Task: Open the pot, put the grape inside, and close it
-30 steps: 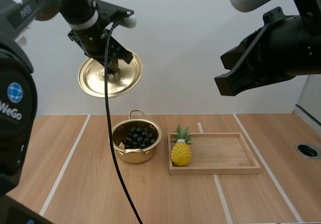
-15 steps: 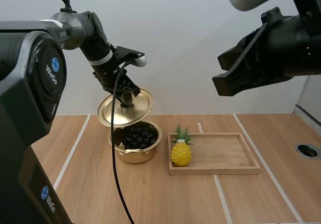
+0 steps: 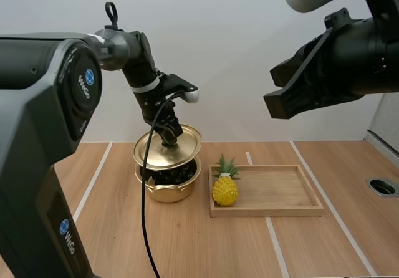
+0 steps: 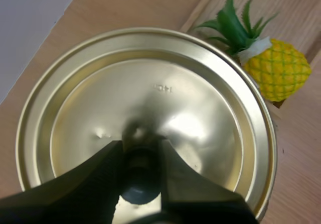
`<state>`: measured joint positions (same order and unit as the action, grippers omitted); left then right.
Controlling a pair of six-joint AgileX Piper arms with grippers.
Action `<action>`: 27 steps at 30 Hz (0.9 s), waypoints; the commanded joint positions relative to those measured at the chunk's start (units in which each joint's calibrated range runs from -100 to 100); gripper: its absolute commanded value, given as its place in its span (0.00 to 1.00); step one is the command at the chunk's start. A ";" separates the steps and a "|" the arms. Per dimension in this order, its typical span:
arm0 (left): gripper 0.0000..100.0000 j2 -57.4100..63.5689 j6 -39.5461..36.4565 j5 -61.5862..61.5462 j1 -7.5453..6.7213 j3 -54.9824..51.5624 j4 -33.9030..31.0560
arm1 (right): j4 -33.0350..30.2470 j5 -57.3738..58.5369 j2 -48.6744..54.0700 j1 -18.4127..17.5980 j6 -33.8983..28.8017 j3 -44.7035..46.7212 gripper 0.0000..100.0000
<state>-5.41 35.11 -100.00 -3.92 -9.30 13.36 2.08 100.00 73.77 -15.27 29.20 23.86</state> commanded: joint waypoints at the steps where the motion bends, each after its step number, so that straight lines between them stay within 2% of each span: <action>1: 0.00 -0.13 0.50 0.00 -0.71 0.03 -0.52 | 0.12 0.00 0.55 0.23 -0.13 -0.08 0.00; 7: 0.00 -2.94 0.31 0.00 -0.71 -0.44 -2.44 | 0.12 0.00 0.55 0.23 -0.13 -0.08 0.00; 27: 0.00 -7.39 0.31 0.00 -0.71 -0.56 -2.82 | 0.12 0.00 0.55 0.23 -0.13 -0.08 0.00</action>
<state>-12.93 35.34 -100.00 -4.45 -9.79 10.30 2.08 100.00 73.77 -15.27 29.20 23.86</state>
